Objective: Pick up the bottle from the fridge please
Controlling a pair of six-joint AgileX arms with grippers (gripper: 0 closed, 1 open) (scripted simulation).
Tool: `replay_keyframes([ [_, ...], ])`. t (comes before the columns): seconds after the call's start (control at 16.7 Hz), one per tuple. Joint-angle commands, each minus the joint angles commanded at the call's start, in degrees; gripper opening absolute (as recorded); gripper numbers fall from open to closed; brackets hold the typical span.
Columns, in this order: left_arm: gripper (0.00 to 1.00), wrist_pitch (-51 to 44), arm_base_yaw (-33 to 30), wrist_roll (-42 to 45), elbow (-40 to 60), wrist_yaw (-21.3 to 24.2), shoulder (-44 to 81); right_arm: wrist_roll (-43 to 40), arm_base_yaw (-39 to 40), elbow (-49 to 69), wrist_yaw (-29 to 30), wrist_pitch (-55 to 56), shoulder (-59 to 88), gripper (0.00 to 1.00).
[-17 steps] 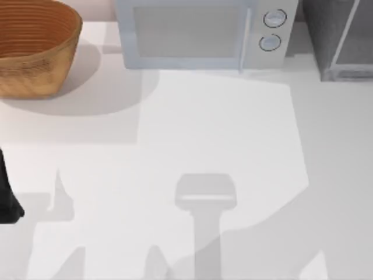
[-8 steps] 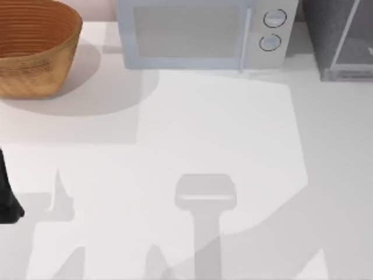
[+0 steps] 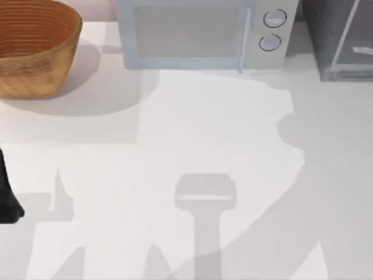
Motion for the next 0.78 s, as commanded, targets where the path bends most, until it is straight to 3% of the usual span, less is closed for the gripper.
replay_keyframes([
  [0.3, 1.0, 0.0, 0.0, 0.0, 0.0, 0.0, 0.0, -0.1, -0.8, -4.4, -0.5, 1.8, -3.2, 0.0],
  [0.78, 1.0, 0.0, 0.0, 0.0, 0.0, 0.0, 0.0, 0.2, -3.6, -25.9, -3.8, 9.3, -16.1, 0.0],
])
